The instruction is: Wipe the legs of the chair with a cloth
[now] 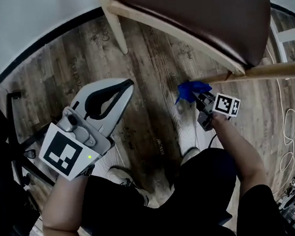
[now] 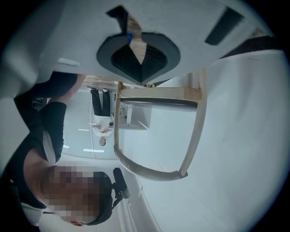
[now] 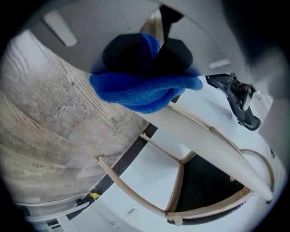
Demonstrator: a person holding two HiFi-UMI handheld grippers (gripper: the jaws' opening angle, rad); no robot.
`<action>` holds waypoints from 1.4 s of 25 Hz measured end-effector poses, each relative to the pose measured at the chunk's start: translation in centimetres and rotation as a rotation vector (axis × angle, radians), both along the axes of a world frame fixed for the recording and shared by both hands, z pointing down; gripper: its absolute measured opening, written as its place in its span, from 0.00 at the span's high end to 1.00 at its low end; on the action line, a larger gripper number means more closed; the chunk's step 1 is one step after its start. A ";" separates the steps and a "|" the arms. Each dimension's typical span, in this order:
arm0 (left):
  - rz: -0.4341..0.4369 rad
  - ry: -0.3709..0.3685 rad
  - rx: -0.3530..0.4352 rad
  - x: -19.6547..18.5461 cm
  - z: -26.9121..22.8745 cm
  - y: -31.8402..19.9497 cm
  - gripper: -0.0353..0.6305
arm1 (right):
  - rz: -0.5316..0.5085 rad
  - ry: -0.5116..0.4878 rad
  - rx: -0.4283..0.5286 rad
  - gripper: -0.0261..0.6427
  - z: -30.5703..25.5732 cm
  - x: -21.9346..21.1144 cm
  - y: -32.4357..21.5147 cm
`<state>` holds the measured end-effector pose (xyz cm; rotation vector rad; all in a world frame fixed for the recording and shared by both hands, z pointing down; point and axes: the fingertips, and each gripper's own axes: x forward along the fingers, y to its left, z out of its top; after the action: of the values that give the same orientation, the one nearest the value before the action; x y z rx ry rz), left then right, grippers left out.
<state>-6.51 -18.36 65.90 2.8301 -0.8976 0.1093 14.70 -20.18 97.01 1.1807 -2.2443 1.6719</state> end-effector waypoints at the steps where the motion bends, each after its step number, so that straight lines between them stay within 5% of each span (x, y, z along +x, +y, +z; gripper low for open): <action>1: 0.006 0.010 0.004 0.4 -0.2 -0.1 0.95 | -0.002 -0.023 0.010 0.86 -1.5 -0.1 0.0; 20: 0.103 0.063 0.049 6.3 -1.3 -0.7 0.95 | -0.071 -0.147 0.250 0.86 -26.2 -1.3 -0.1; 35: 0.099 0.061 0.057 5.2 -1.2 -0.5 0.95 | -0.039 -0.257 0.275 0.86 -31.3 -4.7 -2.1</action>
<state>-1.32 -18.84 64.67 2.9131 -0.7596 0.0094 9.97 -22.32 65.69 1.0111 -2.7066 1.6210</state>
